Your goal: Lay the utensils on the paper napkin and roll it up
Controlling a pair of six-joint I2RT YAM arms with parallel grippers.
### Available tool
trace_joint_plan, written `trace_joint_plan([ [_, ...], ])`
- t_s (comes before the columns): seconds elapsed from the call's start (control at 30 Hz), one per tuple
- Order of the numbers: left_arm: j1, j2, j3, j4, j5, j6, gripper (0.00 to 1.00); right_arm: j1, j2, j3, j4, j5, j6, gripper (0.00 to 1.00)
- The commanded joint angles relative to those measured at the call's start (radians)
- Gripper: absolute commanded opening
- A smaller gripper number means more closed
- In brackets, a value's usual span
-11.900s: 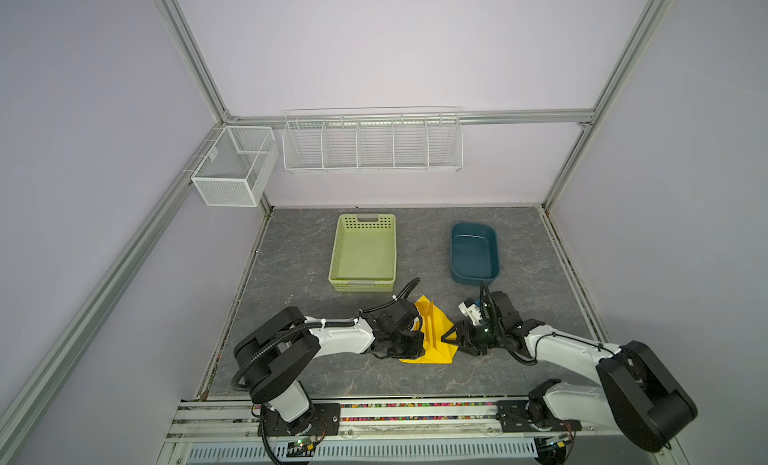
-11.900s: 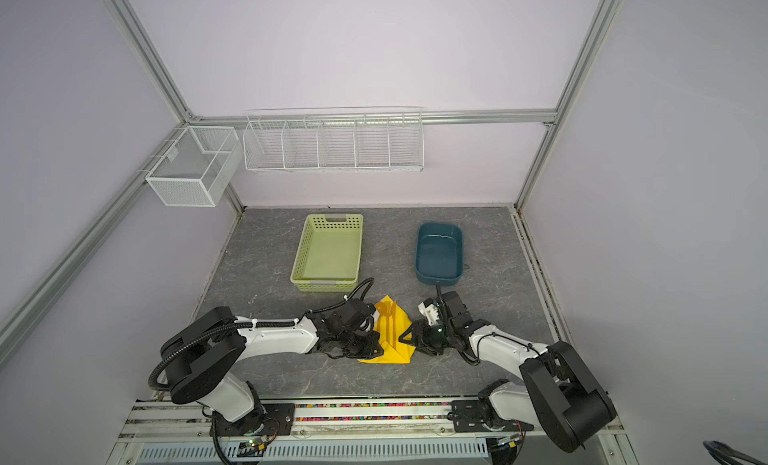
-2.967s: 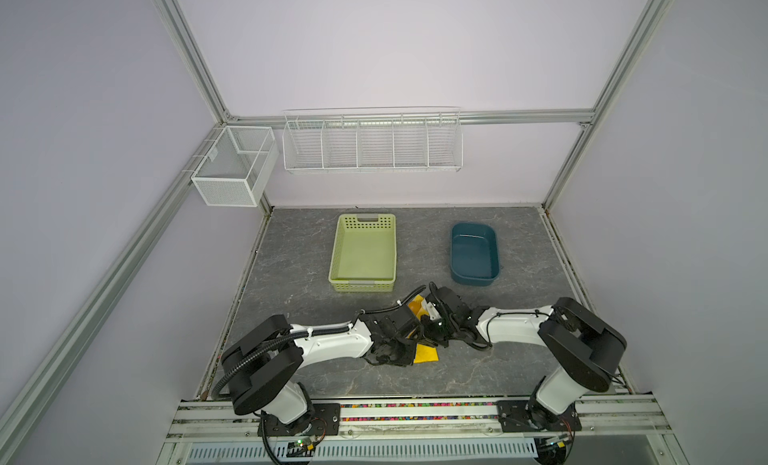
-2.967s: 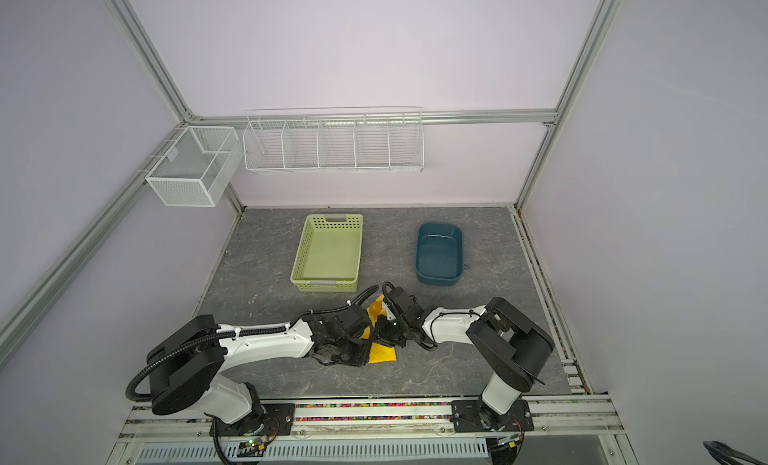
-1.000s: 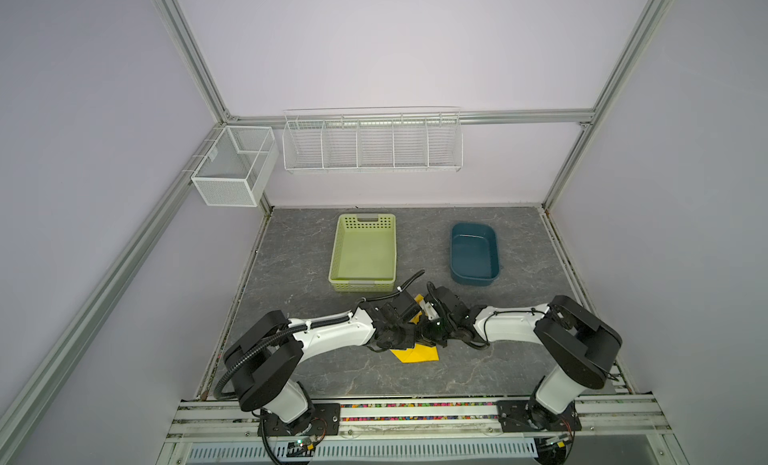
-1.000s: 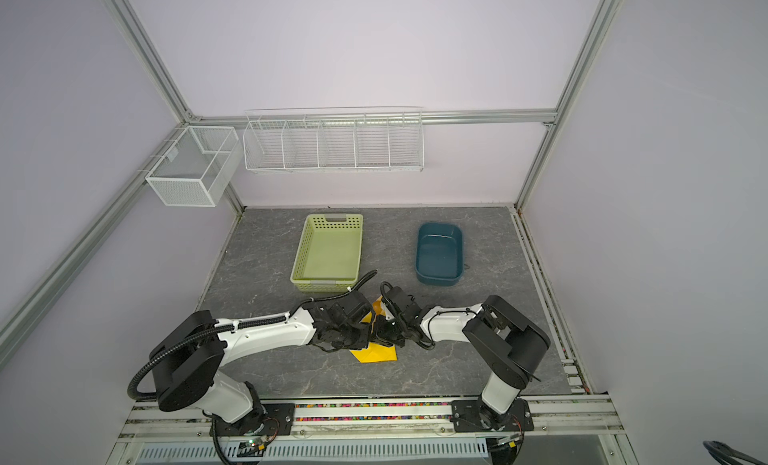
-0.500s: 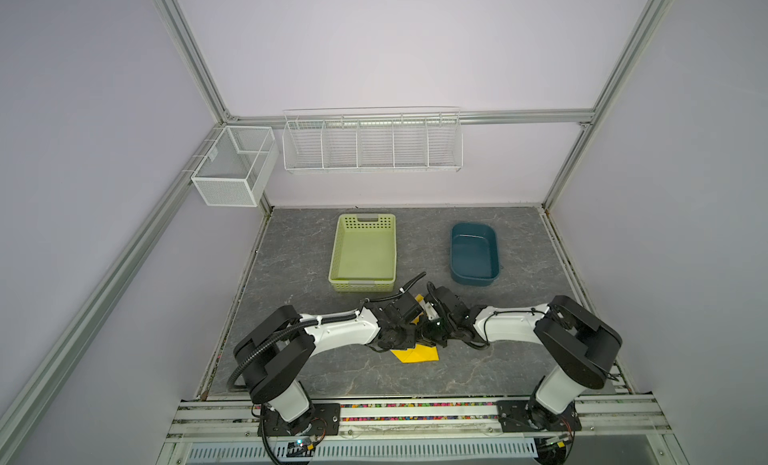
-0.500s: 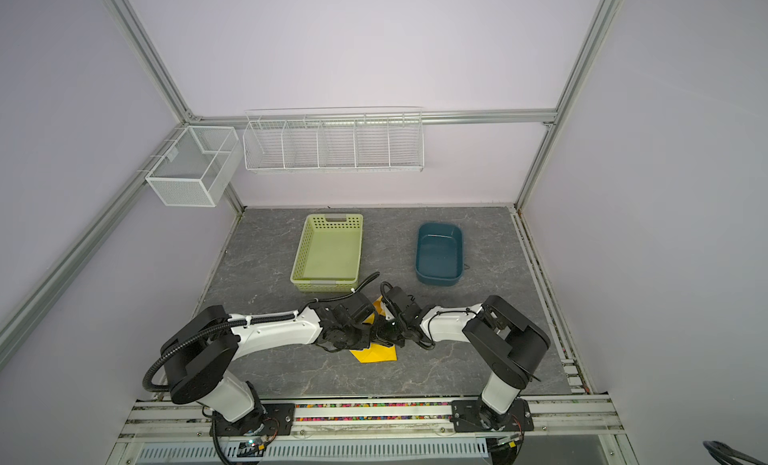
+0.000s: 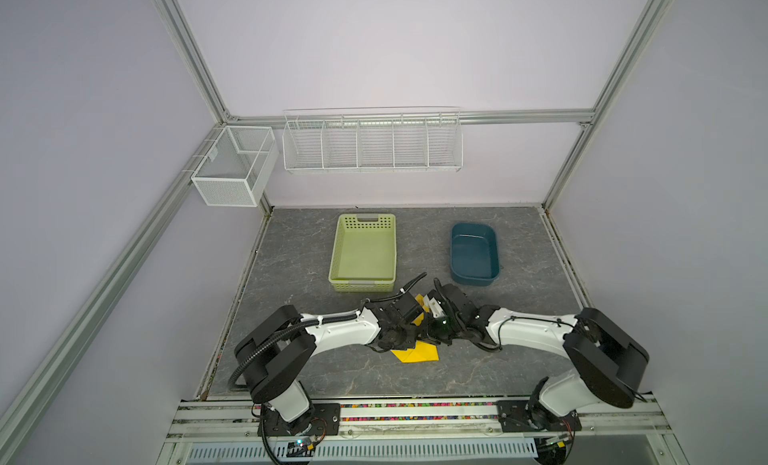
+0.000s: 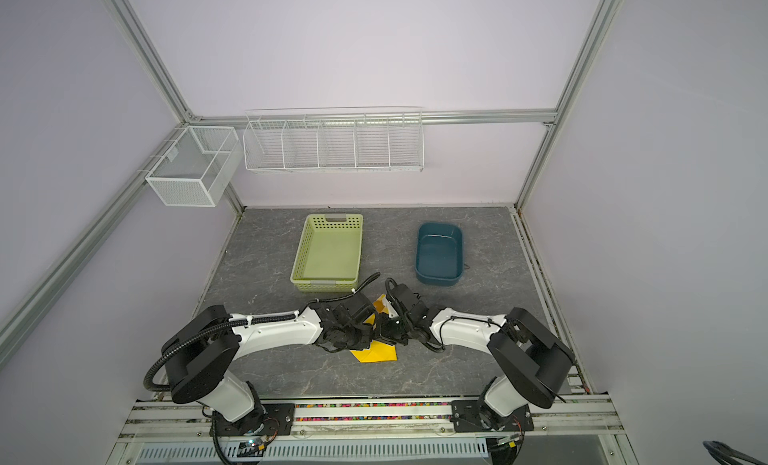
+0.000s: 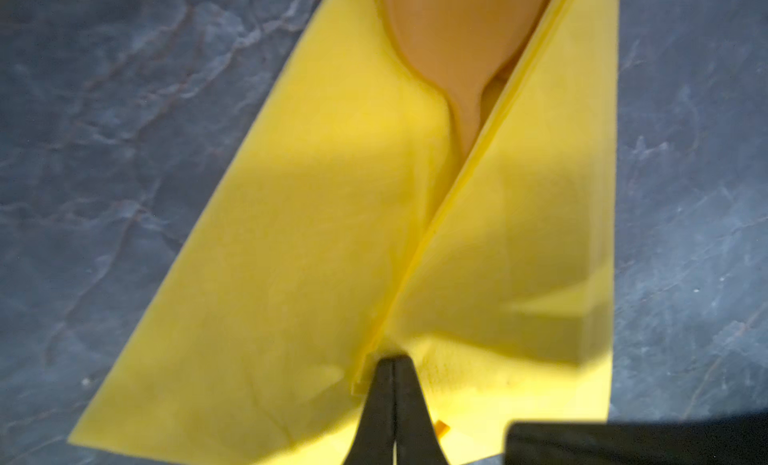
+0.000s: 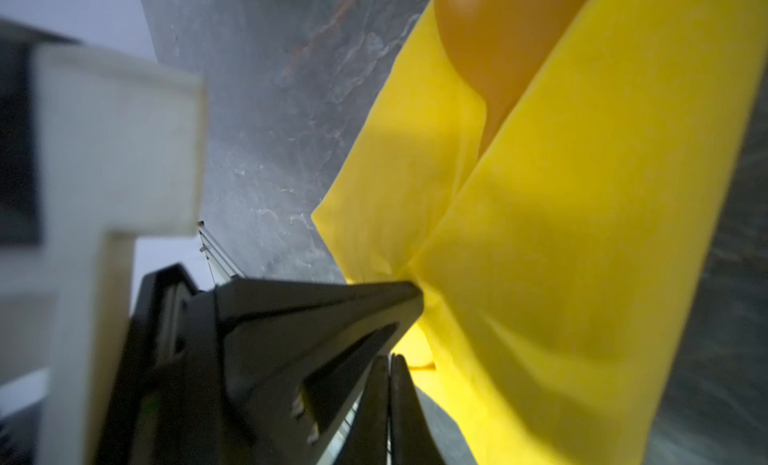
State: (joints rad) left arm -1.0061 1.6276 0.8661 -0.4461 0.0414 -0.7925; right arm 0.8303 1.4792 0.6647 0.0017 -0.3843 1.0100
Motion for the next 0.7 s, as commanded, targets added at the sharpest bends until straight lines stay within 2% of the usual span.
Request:
trace_joint_plan([
  [0.0,0.003,0.028,-0.002,-0.029,-0.041,-0.003,0.0,-0.019,-0.063,-0.068,-0.093,0.004,-0.03,0.08],
  [0.2,0.003,0.046,0.025,-0.067,-0.062,0.022,0.0,-0.035,-0.158,-0.162,-0.114,-0.008,-0.043,0.08],
  [0.37,0.003,0.052,0.035,-0.087,-0.074,0.036,0.0,-0.036,-0.18,-0.193,-0.106,-0.011,-0.047,0.08],
  [0.67,0.003,0.06,0.045,-0.091,-0.073,0.045,0.0,-0.034,-0.099,-0.215,-0.017,-0.025,-0.036,0.08],
])
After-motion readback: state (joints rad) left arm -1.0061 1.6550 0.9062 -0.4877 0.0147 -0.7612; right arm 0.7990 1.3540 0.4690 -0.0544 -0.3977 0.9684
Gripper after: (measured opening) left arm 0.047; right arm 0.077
